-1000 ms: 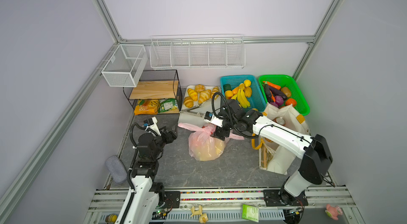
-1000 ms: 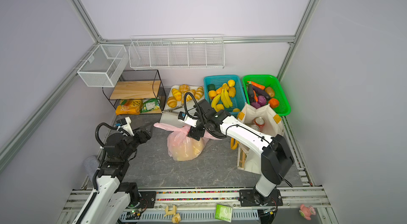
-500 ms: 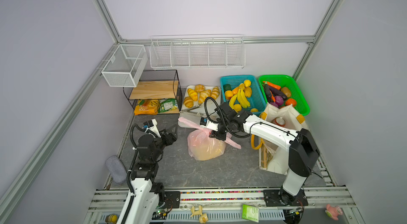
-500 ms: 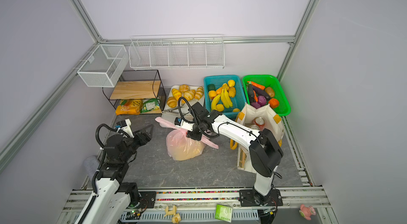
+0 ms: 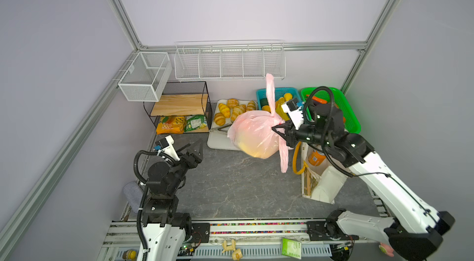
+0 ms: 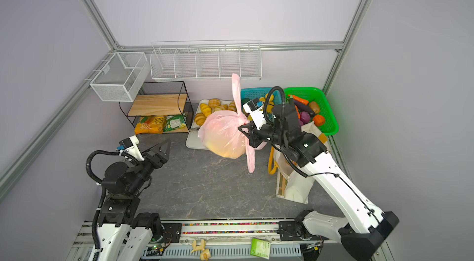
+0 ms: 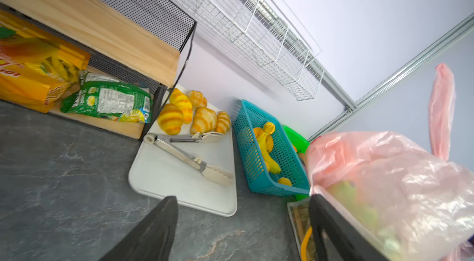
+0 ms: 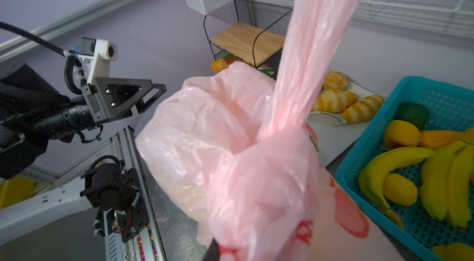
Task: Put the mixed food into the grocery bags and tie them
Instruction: 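Lift the pink bag by its knot with the right gripper toward the tote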
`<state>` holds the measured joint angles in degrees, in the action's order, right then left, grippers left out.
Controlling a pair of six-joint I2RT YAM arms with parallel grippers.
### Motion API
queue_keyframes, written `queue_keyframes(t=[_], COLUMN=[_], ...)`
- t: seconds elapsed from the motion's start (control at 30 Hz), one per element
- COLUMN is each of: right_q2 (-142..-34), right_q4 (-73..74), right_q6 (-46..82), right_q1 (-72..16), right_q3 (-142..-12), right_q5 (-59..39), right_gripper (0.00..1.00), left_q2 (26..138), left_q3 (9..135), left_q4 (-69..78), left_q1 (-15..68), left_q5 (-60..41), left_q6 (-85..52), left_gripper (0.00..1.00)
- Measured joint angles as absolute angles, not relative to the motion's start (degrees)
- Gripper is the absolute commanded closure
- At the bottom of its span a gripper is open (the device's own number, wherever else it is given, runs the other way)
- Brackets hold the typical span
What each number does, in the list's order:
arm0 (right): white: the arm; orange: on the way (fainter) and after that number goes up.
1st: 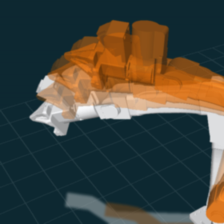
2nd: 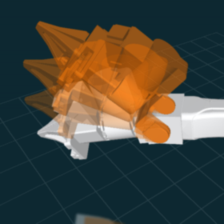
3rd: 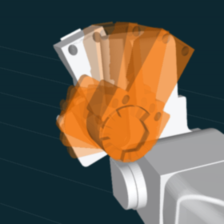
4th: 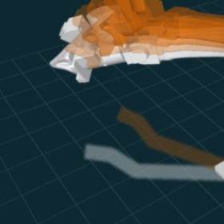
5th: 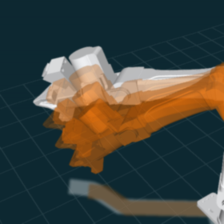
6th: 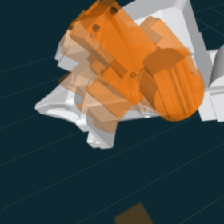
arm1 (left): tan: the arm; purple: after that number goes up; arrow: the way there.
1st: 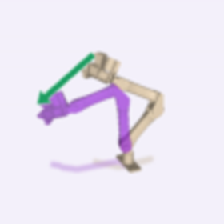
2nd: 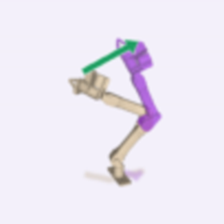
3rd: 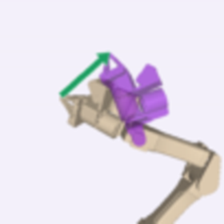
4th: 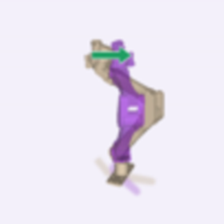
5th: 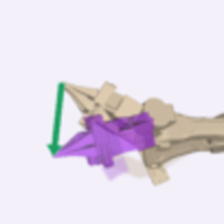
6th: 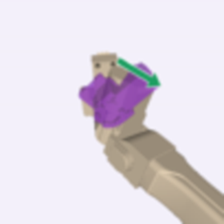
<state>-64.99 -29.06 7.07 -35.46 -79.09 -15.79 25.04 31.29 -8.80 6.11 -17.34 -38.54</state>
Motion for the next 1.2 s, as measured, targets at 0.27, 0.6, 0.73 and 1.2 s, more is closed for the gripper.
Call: queue_keyframes(t=[0.27, 0.6, 0.73, 1.2], right_q2=[-53.0, -49.5, -50.0, -50.5], right_q4=[-39.1, -49.6, -51.1, -52.9], right_q6=[11.4, 11.6, 11.3, 10.5], right_q1=[-34.1, -32.5, -30.6, -22.2], right_q3=[-85.2, -82.8, -81.4, -78.7], right_q5=[9.9, 32.1, 34.1, 28.2], right_gripper=[0.93, 0.93, 0.93, 0.94], left_q2=[42.1, 77.3, 87.2, 106.1], left_q3=[41.1, 61.0, 67.4, 83.1], left_q4=[-7.2, -3.7, -3.0, -3.9], left_q1=[31.0, 53.0, 55.9, 58.3], left_q5=[-10.5, -8.3, -10.9, -18.9], left_q6=[-38.5, -36.8, -36.9, -37.9], left_gripper=[0.20, 0.21, 0.24, 0.48])
